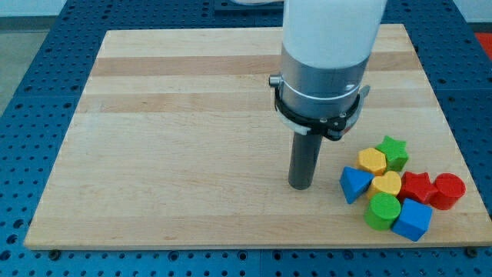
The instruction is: Push your arm closer to the blue triangle
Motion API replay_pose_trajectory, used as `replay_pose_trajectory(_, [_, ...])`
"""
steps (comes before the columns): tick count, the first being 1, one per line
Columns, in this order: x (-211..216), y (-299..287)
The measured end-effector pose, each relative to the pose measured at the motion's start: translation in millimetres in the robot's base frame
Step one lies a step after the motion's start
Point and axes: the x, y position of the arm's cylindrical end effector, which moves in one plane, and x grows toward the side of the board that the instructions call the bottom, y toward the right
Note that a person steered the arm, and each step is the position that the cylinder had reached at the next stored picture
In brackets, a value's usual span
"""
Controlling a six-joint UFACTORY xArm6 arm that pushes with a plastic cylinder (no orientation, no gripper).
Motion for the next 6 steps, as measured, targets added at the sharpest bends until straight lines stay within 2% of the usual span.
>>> replay_pose_trajectory(2, [22.5,18.8])
replay_pose_trajectory(6, [26.2,33.9])
